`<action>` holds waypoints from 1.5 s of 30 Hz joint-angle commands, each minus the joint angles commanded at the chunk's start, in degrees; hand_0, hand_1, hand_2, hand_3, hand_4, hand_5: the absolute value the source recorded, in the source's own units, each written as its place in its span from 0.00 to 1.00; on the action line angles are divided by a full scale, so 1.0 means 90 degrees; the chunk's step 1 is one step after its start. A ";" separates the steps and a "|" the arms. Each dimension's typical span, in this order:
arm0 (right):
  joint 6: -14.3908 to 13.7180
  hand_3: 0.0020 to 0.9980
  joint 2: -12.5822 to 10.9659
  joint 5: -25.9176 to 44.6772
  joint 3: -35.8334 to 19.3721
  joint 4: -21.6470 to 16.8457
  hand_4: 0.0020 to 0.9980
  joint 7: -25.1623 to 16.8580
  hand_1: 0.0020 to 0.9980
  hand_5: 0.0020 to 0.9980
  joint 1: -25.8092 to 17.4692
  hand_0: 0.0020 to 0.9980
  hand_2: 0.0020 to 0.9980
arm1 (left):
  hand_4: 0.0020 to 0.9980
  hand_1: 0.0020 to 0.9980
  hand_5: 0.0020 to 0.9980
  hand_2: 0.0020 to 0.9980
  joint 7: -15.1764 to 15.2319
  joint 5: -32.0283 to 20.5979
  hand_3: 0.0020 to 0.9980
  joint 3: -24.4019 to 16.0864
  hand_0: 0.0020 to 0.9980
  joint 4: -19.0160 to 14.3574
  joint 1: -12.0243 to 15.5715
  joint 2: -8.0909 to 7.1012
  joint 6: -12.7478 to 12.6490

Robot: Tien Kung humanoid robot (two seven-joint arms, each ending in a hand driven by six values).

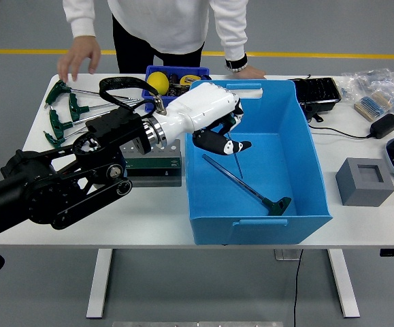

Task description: Lift tool from toolbox,place it in box,lift tool from toolbox,place it in box

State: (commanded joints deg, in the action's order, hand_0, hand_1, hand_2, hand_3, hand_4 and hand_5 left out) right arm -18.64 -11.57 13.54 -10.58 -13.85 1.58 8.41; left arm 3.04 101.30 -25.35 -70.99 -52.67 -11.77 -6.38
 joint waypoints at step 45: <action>0.0034 0.56 0.0036 0.0172 0.0081 0.0031 0.79 -0.0075 0.64 0.72 0.0004 0.68 0.72 | 0.92 0.74 0.71 0.90 0.0650 -0.5135 0.81 -0.5306 0.73 -0.1316 0.3442 0.0455 -0.0498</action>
State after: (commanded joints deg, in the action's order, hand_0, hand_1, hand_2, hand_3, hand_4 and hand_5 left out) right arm -18.34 -11.25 15.09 -9.85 -13.57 0.91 8.45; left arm 8.89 55.08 -73.10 -82.83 -21.69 -7.68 -10.87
